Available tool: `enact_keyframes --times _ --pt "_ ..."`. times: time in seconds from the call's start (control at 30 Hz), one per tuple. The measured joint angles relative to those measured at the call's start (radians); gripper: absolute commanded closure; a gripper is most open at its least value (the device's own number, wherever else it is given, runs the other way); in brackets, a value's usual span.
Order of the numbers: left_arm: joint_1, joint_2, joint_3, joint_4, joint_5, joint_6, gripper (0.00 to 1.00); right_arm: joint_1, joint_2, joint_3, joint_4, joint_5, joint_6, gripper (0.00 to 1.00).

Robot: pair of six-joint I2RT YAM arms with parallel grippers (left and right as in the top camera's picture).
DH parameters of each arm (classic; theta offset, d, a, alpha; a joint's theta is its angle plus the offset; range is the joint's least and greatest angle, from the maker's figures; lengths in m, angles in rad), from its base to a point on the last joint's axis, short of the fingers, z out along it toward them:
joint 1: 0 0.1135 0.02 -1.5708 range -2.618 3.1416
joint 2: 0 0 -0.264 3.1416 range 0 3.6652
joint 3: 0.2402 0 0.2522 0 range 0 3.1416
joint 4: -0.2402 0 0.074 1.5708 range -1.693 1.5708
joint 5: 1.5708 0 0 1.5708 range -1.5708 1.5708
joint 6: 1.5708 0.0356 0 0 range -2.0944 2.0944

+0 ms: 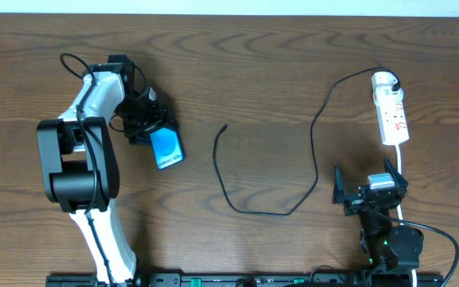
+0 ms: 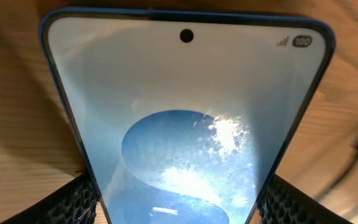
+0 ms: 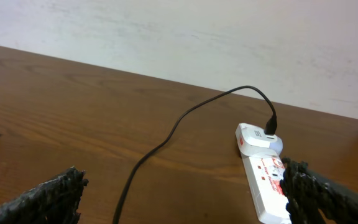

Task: Plug charger to phone and switch on socket
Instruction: 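Lift the phone with the left gripper and tilt it upright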

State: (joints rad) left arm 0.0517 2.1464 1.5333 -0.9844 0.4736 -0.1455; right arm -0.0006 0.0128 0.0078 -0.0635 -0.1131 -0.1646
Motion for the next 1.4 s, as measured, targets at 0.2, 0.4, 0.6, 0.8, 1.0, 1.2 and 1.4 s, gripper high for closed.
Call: enact_keyframes --times 0.2,0.4,0.6,0.8,1.0,1.2,1.4 --pt "-0.002 0.008 0.000 0.002 0.083 -0.039 0.28 0.000 0.000 0.000 0.000 0.000 0.000 0.01" --pt "-0.002 0.014 0.000 0.016 0.177 -0.080 0.28 0.000 0.000 0.000 0.000 0.000 0.000 0.01" --pt "0.005 0.014 0.000 0.019 0.283 -0.094 0.32 0.000 0.000 0.000 0.000 0.000 0.000 0.01" --pt "0.034 0.014 0.000 0.019 0.393 -0.095 0.32 0.000 0.000 0.000 0.000 0.000 0.000 0.01" --pt "0.055 0.014 0.000 0.025 0.469 -0.095 0.32 0.000 0.000 0.000 0.000 0.000 0.000 0.01" --pt "0.064 0.014 0.000 0.026 0.567 -0.099 0.32 0.000 0.000 0.000 0.000 0.000 0.000 0.01" --pt "0.064 0.014 0.000 0.027 0.660 -0.137 0.36 0.000 0.000 0.000 0.000 0.000 0.000 0.01"
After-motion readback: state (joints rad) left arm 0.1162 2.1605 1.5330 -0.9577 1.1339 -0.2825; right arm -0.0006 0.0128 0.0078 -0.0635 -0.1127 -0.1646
